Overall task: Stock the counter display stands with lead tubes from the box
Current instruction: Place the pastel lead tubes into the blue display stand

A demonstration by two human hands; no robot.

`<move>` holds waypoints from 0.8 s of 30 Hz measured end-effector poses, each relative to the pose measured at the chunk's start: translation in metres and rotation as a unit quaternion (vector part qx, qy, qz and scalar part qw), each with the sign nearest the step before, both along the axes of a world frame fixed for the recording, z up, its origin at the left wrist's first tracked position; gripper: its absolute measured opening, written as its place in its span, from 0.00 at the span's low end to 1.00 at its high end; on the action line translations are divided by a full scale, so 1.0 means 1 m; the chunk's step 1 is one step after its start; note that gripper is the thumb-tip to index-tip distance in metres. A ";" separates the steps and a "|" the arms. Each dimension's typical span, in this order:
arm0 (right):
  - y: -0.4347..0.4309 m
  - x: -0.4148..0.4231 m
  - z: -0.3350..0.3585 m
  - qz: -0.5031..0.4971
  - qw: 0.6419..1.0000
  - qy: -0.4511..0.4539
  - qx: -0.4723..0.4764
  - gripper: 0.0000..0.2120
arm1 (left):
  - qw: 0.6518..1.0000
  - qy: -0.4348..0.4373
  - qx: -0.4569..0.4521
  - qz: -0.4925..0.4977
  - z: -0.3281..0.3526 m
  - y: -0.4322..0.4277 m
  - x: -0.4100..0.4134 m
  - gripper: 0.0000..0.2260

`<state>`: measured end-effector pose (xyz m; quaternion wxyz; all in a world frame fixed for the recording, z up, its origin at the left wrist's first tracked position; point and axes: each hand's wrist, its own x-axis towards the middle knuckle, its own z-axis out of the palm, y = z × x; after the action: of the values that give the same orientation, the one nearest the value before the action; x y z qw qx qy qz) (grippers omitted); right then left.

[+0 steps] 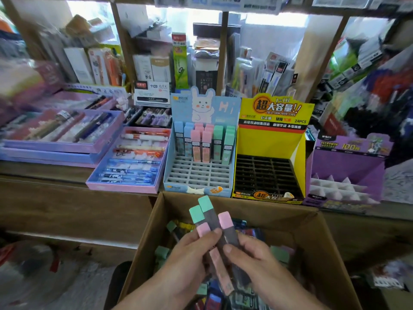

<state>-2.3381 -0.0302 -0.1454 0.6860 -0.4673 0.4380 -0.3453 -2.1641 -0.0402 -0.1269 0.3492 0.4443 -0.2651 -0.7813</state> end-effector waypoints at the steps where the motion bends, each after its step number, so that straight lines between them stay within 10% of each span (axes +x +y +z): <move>1: -0.001 -0.001 0.000 0.003 1.000 0.005 0.000 0.16 | 1.000 0.011 0.005 0.008 0.000 -0.002 0.002 0.12; 13: -0.019 -0.007 0.015 -0.108 0.983 -0.104 0.104 0.13 | 0.993 -0.018 -0.083 0.088 0.003 -0.015 0.028 0.12; 24: -0.035 -0.005 0.052 -0.103 0.988 0.047 -0.103 0.09 | 0.969 -0.081 -0.195 0.130 0.016 -0.026 0.054 0.11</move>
<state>-2.3433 -0.0649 -0.0939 0.5737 -0.5035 0.4774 -0.4353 -2.1104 -0.0662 -0.1108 0.5051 0.4595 -0.3799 -0.6240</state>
